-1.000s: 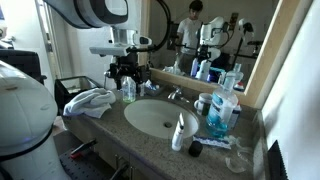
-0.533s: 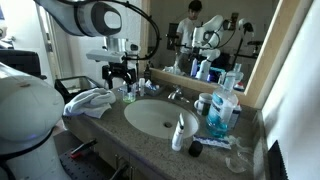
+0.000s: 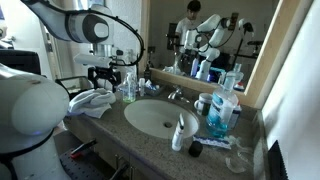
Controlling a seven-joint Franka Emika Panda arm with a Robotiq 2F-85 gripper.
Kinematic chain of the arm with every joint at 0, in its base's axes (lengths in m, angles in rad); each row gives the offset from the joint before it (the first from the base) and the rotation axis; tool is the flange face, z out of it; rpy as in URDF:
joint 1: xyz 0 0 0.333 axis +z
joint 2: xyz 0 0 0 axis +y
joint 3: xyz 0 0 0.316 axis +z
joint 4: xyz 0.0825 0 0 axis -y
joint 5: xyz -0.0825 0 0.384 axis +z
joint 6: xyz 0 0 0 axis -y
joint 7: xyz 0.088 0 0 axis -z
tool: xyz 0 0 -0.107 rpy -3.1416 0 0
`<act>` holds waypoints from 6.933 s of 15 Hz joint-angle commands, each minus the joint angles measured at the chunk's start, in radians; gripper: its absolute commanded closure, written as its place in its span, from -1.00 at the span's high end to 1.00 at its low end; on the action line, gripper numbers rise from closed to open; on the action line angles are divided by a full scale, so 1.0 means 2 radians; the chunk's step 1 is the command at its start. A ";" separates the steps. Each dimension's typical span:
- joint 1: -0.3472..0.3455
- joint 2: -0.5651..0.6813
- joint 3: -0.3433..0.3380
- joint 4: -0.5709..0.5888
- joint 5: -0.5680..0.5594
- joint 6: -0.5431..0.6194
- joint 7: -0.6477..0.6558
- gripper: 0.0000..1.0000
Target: Use the towel to wipe the mirror
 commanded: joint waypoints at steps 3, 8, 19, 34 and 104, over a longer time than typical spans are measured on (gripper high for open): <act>0.046 0.058 0.037 0.001 0.051 0.081 -0.009 1.00; 0.071 0.138 0.054 0.001 0.066 0.180 -0.026 1.00; 0.028 0.276 0.059 0.006 -0.116 0.348 0.056 0.02; 0.074 0.195 0.089 0.093 0.398 0.221 -0.304 -0.92; -0.937 -0.191 0.730 0.572 1.260 0.319 -0.714 -0.92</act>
